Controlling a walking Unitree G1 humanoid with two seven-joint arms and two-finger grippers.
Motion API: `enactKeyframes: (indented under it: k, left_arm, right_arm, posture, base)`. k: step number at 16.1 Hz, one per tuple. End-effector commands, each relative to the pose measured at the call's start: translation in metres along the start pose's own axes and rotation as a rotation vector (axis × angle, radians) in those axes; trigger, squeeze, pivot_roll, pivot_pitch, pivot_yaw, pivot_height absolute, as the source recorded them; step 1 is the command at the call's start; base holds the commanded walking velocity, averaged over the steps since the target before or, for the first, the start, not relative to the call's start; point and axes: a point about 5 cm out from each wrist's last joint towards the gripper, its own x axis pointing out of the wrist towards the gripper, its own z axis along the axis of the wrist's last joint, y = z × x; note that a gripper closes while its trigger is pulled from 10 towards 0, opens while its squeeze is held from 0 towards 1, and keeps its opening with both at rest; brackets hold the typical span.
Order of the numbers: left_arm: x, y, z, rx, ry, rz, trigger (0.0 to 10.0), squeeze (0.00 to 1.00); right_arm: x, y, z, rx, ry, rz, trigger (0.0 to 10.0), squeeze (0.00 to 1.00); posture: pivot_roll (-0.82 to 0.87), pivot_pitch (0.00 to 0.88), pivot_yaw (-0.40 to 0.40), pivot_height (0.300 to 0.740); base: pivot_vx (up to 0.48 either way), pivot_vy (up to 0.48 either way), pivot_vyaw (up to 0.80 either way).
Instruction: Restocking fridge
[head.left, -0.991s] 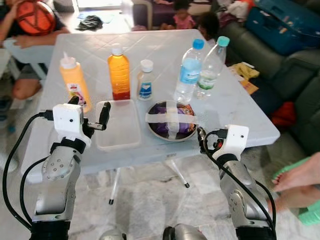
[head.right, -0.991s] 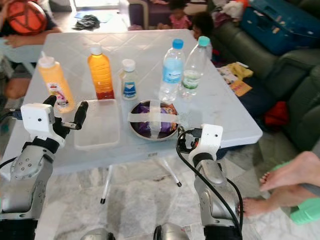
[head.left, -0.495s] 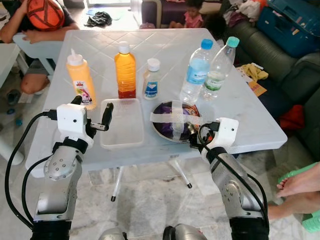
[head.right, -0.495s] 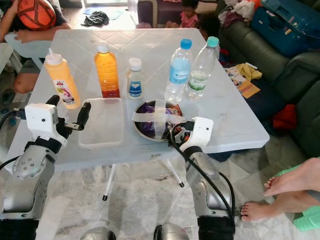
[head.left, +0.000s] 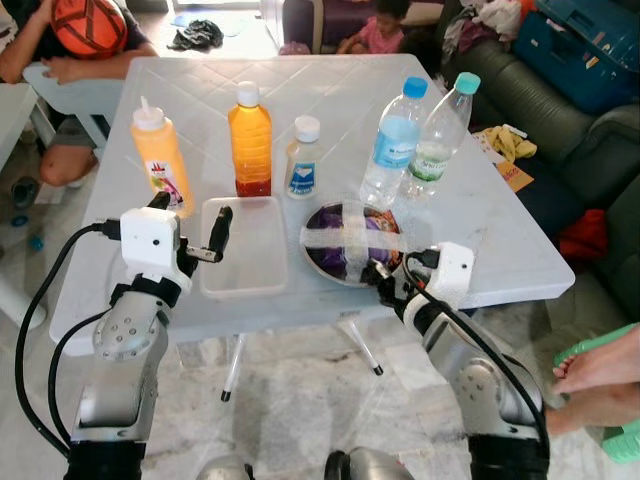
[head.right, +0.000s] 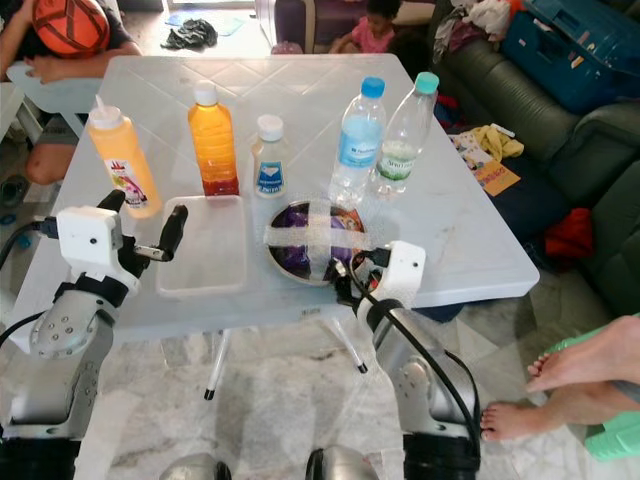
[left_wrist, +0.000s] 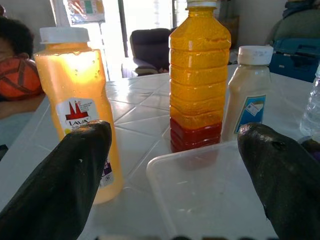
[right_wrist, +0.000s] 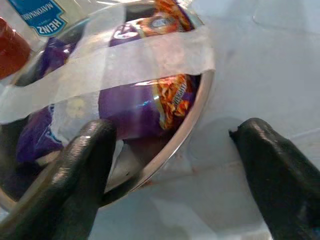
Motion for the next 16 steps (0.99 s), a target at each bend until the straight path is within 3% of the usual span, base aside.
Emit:
enactKeyframes:
  k: [1,7,9,11,13,16]
  left_arm:
    - [0.003,-0.003,0.006,0.008,-0.026,-0.018,10.0,0.00]
    - [0.004,-0.005,0.006,0.008,-0.028,-0.022,10.0,0.00]
    - [0.004,-0.005,0.006,0.010,-0.029,-0.022,10.0,0.00]
    - [0.005,-0.005,0.007,0.014,-0.031,-0.021,10.0,0.00]
    - [0.005,-0.004,0.007,0.019,-0.031,-0.018,10.0,0.00]
    - [0.005,-0.005,0.008,0.019,-0.033,-0.018,10.0,0.00]
  right_arm:
    - [-0.003,-0.007,-0.005,0.023,0.043,-0.050,0.0,0.00]
    - [-0.007,-0.033,0.003,0.036,0.031,-0.194,0.0,0.00]
    - [-0.006,-0.035,0.008,0.041,0.015,-0.212,1.6,0.00]
    - [-0.002,-0.041,0.023,0.052,-0.041,-0.247,2.4,0.00]
    - [0.002,-0.047,0.033,0.056,-0.078,-0.276,4.1,0.00]
    - [0.006,-0.052,0.048,0.064,-0.133,-0.310,4.8,0.00]
  posture:
    - [-0.01,0.072,-0.069,0.740]
    - [-0.01,0.072,-0.062,0.740]
    - [-0.01,0.072,-0.061,0.740]
    - [-0.01,0.072,-0.058,0.740]
    - [-0.01,0.074,-0.057,0.740]
    - [0.00,0.076,-0.056,0.740]
  base:
    - [0.000,0.000,0.00]
    - [0.000,0.000,0.00]
    - [0.000,0.000,0.00]
    - [0.000,0.000,0.00]
    - [0.000,0.000,0.00]
    - [0.000,0.000,0.00]
